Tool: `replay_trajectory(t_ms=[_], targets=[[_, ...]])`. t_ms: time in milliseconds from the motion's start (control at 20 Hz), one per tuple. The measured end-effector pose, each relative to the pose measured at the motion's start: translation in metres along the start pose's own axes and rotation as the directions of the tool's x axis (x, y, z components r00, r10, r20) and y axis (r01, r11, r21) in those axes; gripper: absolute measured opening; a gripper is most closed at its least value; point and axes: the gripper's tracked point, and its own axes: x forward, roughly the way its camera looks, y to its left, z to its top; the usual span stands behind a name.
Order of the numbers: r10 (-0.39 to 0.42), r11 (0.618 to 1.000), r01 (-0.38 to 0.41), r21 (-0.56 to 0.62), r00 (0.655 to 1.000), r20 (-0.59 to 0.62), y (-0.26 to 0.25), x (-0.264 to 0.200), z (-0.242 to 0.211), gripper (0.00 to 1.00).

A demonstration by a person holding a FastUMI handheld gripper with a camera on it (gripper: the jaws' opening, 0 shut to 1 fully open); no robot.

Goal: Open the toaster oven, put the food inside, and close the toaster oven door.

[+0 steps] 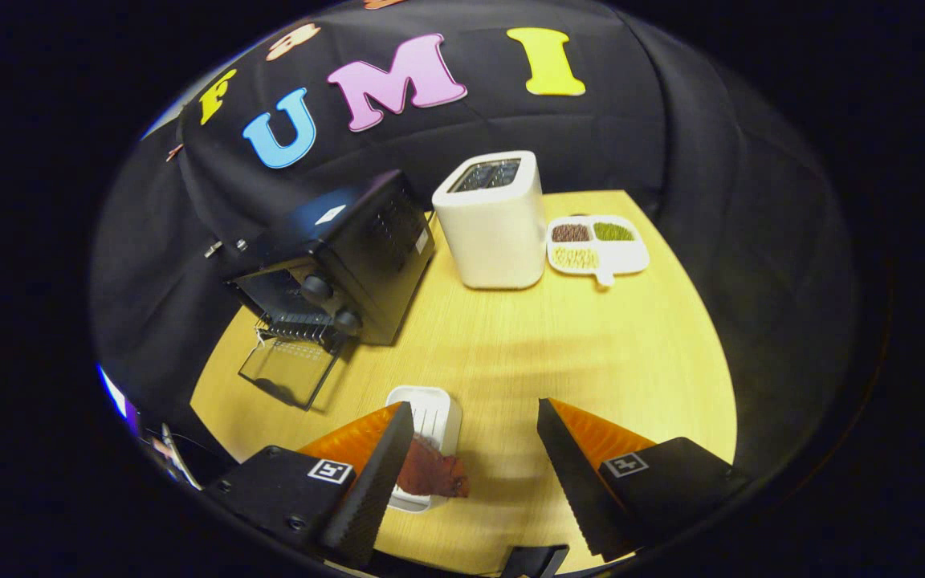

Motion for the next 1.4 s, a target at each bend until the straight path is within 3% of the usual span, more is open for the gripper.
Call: replay_trajectory(t_ms=[300, 350, 400, 450, 550, 700, 800, 1000, 1250, 1400], targets=[[0.097, 0.977, -0.069, 0.200, 0.986, -0.135, 0.001, 0.009, -0.048, 0.94], [0.106, 0.969, -0.073, 0.238, 0.986, -0.128, -0.002, 0.010, -0.048, 0.86], [0.120, 0.959, -0.083, 0.270, 0.985, -0.123, -0.001, 0.012, -0.047, 0.70], [0.128, 0.952, -0.087, 0.293, 0.984, -0.124, 0.000, 0.014, -0.047, 0.70], [0.160, 0.934, -0.106, 0.342, 0.978, -0.134, 0.003, 0.013, -0.046, 0.49], [0.196, 0.898, -0.108, 0.427, 0.966, -0.167, 0.007, 0.014, -0.048, 0.29], [0.220, 0.870, -0.116, 0.479, 0.961, -0.168, 0.011, 0.015, -0.046, 0.24], [0.224, 0.877, -0.125, 0.465, 0.961, -0.164, 0.012, 0.015, -0.043, 0.15], [0.189, 0.875, -0.105, 0.472, 0.973, -0.134, 0.011, 0.000, -0.024, 0.15], [0.129, 0.875, -0.072, 0.479, 0.988, -0.087, 0.011, -0.013, -0.008, 0.15]])
